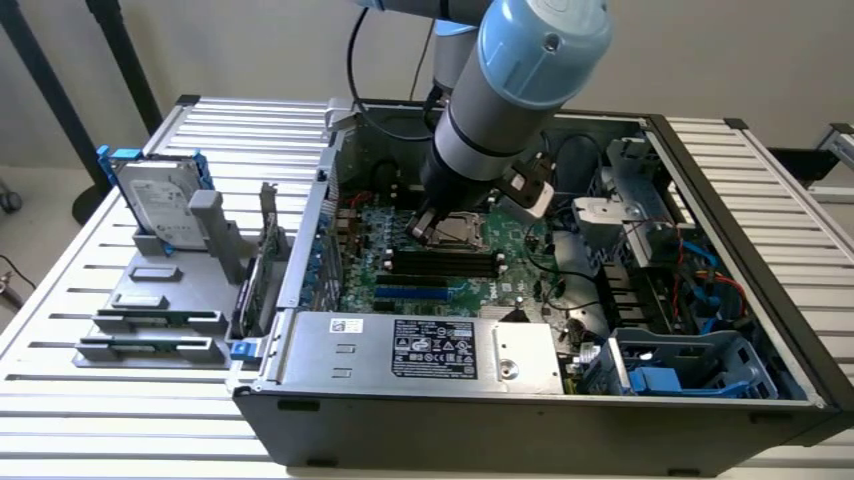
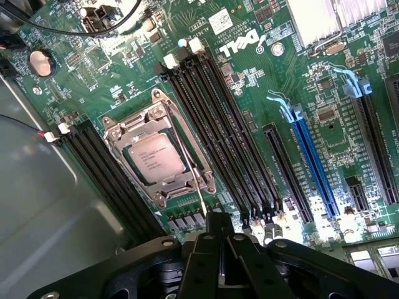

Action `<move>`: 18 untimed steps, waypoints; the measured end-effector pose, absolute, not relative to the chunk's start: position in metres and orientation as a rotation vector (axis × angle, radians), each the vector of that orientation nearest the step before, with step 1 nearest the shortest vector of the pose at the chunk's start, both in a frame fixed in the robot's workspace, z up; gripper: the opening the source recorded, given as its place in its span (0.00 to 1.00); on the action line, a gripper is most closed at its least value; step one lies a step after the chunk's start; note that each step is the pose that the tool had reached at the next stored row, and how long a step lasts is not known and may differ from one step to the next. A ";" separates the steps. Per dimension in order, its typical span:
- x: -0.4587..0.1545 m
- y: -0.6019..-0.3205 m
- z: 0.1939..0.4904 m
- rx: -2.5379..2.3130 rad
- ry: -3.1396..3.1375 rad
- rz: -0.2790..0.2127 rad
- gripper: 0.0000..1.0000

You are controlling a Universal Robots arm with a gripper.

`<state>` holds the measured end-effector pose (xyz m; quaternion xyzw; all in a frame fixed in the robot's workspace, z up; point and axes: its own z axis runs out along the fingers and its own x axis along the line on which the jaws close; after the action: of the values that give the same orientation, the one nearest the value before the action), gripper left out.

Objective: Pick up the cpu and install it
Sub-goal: 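Install the first cpu locking lever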

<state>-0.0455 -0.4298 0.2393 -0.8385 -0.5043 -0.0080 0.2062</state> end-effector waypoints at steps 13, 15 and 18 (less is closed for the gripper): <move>-0.046 -0.430 0.239 -2.336 -1.405 -0.022 0.11; -0.045 -0.430 0.239 -2.337 -1.403 -0.023 0.11; -0.046 -0.429 0.239 -2.350 -1.383 -0.028 0.11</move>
<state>-0.0455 -0.4294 0.2392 -0.8433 -0.4962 -0.0099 0.2061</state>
